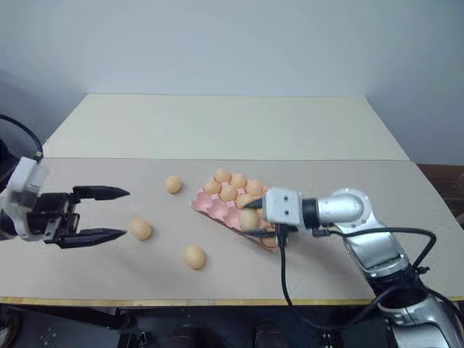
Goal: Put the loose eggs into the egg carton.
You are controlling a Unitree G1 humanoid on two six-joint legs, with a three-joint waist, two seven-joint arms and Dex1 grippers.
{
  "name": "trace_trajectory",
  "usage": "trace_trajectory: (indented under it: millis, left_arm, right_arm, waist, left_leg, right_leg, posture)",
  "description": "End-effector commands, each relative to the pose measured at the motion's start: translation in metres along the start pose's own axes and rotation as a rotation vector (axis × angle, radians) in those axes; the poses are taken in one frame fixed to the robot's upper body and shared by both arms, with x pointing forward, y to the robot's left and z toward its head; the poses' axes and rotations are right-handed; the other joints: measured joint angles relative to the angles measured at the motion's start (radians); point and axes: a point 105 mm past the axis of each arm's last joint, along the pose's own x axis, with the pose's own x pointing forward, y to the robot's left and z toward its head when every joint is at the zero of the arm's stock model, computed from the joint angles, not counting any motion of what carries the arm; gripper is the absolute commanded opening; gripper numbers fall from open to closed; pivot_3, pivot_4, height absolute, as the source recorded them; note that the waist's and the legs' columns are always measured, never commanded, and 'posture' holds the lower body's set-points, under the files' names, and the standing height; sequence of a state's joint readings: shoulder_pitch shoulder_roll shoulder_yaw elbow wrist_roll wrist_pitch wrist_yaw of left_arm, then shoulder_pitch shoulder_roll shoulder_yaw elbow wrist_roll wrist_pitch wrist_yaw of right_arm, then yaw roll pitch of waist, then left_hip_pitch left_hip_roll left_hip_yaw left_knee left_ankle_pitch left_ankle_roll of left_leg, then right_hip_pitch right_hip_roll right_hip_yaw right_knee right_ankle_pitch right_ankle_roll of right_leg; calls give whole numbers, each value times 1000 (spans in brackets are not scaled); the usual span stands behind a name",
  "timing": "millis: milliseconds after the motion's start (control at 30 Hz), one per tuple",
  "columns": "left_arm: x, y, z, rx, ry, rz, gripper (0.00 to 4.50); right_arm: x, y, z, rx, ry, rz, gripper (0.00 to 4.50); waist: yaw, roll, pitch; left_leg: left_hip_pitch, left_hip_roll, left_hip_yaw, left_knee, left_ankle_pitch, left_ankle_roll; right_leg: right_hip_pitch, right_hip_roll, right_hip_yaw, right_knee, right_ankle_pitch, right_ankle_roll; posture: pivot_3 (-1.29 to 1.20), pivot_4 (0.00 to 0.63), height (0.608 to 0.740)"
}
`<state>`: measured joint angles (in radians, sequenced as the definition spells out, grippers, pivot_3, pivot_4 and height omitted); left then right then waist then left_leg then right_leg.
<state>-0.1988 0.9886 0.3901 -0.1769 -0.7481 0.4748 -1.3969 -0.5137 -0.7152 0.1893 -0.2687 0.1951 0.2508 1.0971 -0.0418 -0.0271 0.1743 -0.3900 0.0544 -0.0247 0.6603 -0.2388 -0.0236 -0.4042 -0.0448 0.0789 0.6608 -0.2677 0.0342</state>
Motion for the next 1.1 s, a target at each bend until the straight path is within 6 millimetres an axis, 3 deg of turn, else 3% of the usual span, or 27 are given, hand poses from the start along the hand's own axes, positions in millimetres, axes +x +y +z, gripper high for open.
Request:
trace_trajectory:
  millis: [33, 300, 533, 733, 1100]
  left_arm:
    - [0, 2, 10, 26, -30, 10, 4500]
    - [2, 3, 10, 30, -20, -13, 4500]
    - [3, 2, 7, 35, 2, -21, 4500]
    - [1, 3, 4, 36, 20, -12, 4500]
    - [-22, 8, -1, 37, 55, 51, 4500]
  right_arm:
    - [2, -6, -10, -13, 49, -45, 2368]
    - [8, 2, -20, 8, 73, -1, 2368]
    - [10, 3, -29, 19, 119, -20, 4469]
    - [-18, 2, -8, 77, 33, -23, 4469]
    - [-101, 11, 6, 253, -16, -16, 4469]
  waist:
    - [4, 0, 0]
    - [0, 0, 0]
    - [-1, 0, 0]
    - [2, 0, 0]
    - [-2, 0, 0]
  left_leg:
    - [-1, 0, 0, 0, 0, 0]
    - [0, 0, 0, 0, 0, 0]
    - [0, 0, 0, 0, 0, 0]
    - [-1, 0, 0, 0, 0, 0]
    - [0, 0, 0, 0, 0, 0]
  right_leg:
    - [-1, 0, 0, 0, 0, 0]
    - [0, 0, 0, 1, 0, 0]
    - [-1, 0, 0, 0, 0, 0]
    - [-1, 0, 0, 0, 0, 0]
    - [0, 0, 0, 0, 0, 0]
  posture:
    - [0, 150, 740]
    - [0, 150, 740]
    - [0, 150, 740]
    - [0, 150, 740]
    - [0, 150, 740]
